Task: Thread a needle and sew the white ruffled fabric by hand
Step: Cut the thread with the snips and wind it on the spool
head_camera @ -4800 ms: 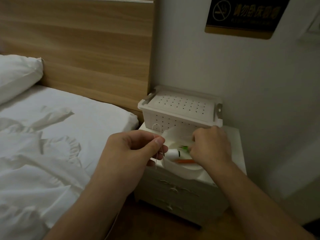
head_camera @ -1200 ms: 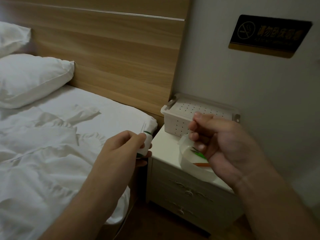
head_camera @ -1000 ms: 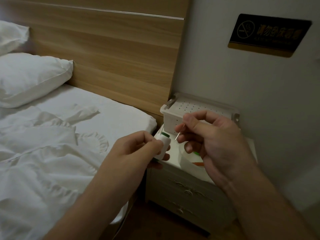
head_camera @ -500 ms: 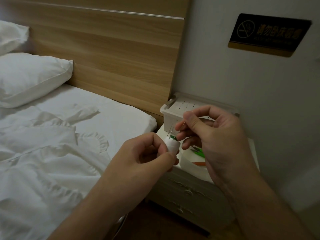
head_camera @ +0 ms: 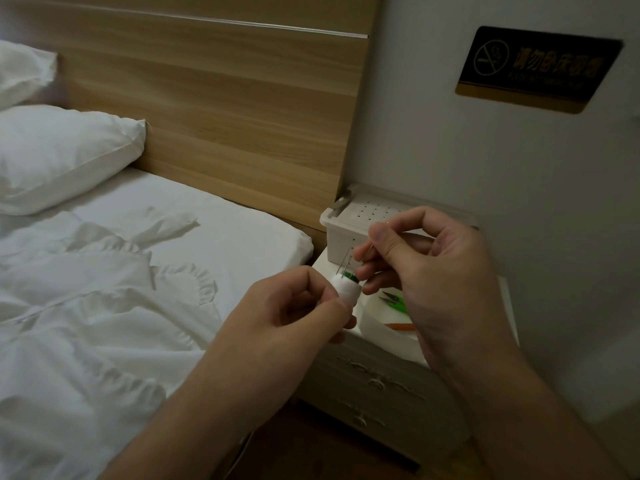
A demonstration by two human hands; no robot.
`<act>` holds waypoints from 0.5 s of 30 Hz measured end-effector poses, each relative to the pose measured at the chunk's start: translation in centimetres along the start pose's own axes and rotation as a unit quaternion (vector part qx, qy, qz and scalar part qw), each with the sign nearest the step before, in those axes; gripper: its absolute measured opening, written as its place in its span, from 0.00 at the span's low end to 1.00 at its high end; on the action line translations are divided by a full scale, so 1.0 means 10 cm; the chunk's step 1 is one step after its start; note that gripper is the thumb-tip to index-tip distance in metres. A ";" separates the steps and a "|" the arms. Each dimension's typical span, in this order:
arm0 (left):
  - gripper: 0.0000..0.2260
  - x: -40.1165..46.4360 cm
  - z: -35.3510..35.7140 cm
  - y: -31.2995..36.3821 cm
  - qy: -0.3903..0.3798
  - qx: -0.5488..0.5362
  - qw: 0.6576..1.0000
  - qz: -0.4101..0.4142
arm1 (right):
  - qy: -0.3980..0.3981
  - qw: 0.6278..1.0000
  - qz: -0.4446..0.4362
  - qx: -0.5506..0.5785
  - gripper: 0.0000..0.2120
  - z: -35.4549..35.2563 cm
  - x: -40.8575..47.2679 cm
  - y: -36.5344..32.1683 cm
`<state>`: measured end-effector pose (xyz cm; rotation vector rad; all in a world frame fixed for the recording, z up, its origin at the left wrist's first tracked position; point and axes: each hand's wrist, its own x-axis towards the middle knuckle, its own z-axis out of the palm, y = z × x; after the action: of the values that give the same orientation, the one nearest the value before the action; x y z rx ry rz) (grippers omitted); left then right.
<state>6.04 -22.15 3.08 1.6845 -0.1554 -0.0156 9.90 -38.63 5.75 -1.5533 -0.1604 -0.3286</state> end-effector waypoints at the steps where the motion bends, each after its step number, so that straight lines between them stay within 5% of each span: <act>1: 0.10 0.00 0.00 -0.01 0.002 -0.003 1.000 0.001 | 0.000 1.000 -0.001 0.000 0.04 0.00 0.00 0.00; 6: 0.03 0.02 0.01 -0.05 0.016 0.006 1.000 -0.007 | 0.004 1.000 0.008 0.009 0.04 -0.01 0.00 0.00; 15: 0.11 0.04 0.00 -0.11 0.052 -0.031 0.997 -0.042 | -0.009 0.997 0.074 0.006 0.06 -0.07 0.02 -0.01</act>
<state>6.55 -22.03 2.03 1.6242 -0.0055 0.0053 9.94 -39.35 5.92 -1.5468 -0.0607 -0.1967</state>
